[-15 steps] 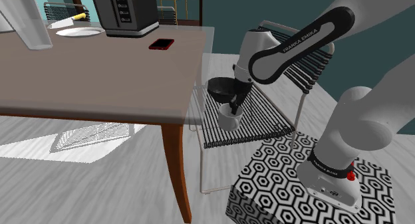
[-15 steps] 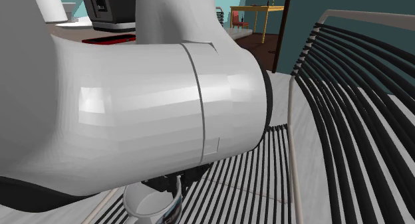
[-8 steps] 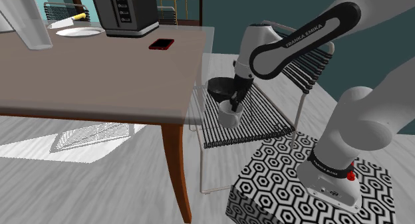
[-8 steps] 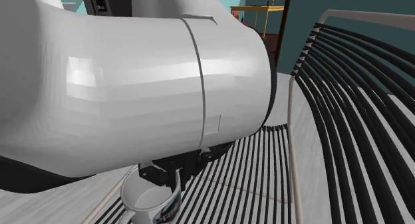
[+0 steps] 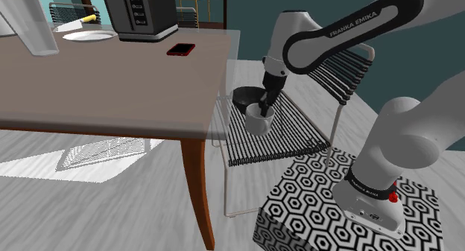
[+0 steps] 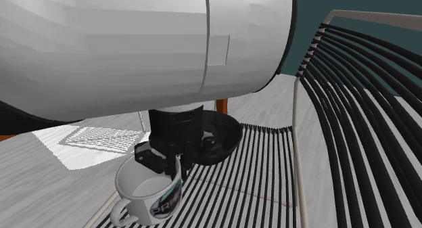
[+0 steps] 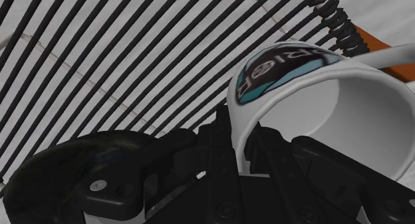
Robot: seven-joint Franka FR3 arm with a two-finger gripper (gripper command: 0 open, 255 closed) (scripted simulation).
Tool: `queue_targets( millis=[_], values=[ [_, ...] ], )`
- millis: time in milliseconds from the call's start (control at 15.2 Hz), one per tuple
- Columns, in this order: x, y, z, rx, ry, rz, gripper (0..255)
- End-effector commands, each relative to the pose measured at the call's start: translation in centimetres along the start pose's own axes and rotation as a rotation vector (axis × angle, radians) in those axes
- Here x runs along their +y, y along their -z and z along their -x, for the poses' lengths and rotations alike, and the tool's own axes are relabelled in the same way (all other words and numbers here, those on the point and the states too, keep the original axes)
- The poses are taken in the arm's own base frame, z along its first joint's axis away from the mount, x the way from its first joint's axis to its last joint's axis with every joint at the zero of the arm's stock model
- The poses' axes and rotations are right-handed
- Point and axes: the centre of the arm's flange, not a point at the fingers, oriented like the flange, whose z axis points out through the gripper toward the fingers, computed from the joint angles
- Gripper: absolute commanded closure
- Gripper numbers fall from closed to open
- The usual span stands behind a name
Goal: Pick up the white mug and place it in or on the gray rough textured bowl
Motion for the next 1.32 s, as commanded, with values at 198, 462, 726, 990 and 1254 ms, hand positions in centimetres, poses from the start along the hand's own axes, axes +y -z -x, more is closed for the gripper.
queue_targets(
  millis=[198,462,726,990,1254],
  values=[
    [0.0,2.6,-0.2,-0.001,0.0,0.0,255],
    [-0.1,4.7,-0.4,-0.001,0.0,0.0,255],
    [-0.2,6.8,-0.6,-0.001,0.0,0.0,255],
    [-0.4,8.9,-0.8,-0.001,0.0,0.0,255],
    [-0.5,11.0,-1.0,-0.001,0.0,0.0,255]
  ],
)
